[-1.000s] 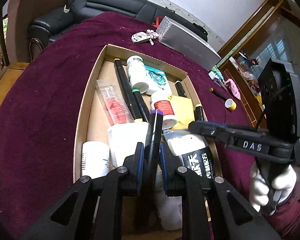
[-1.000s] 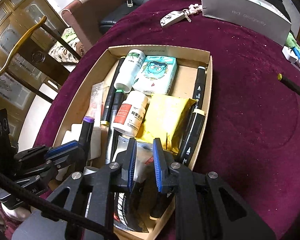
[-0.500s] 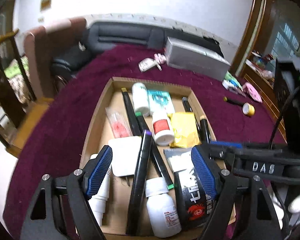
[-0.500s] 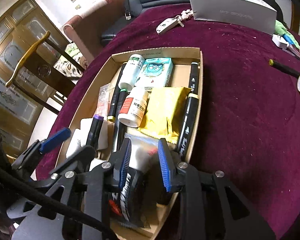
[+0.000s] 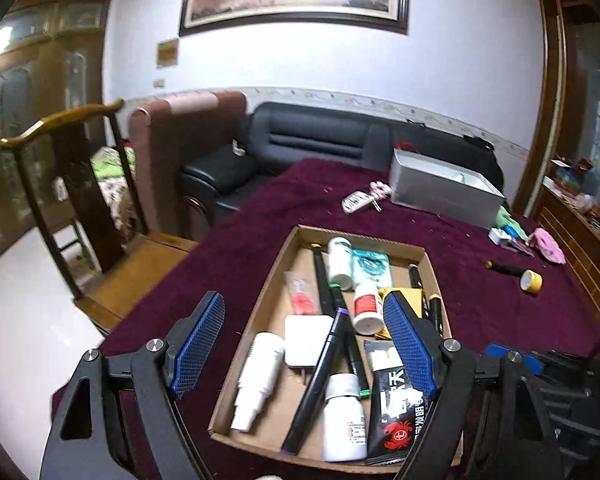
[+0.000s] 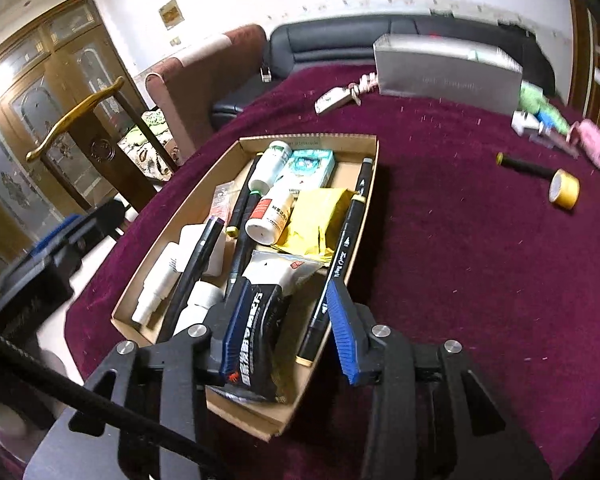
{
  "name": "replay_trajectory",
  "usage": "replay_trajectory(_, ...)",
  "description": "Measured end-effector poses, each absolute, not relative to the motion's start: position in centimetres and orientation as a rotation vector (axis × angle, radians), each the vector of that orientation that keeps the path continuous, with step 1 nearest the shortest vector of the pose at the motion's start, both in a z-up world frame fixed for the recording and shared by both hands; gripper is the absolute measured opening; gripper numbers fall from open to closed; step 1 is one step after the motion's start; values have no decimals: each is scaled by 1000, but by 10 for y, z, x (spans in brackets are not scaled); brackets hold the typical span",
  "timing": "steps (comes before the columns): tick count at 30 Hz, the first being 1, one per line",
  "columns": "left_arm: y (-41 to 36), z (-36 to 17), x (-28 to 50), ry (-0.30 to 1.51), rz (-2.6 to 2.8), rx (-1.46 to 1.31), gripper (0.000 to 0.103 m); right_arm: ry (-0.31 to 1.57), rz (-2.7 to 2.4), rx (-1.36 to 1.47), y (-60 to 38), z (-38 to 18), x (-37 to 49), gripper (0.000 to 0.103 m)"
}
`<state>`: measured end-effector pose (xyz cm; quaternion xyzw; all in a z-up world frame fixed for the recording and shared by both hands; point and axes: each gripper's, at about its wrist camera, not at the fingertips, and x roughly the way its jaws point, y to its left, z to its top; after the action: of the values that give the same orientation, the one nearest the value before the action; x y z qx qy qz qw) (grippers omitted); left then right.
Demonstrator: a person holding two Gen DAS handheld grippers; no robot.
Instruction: Organize objects
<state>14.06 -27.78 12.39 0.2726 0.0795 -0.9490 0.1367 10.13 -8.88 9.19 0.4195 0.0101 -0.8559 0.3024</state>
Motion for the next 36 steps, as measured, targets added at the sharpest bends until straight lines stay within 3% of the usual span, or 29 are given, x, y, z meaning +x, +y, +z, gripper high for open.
replay_trajectory(22,-256,146,174,179,-2662,693,77,81,-2257,1032,-75,93,136,38)
replay_trajectory(27,-262,144,174,195,-2653,706,77,99,-2249,1028,-81,91,142,47)
replay_trajectory(36,-279,135,178,284,-2643,698,77,122,-2241,1051,-89,86,143,47)
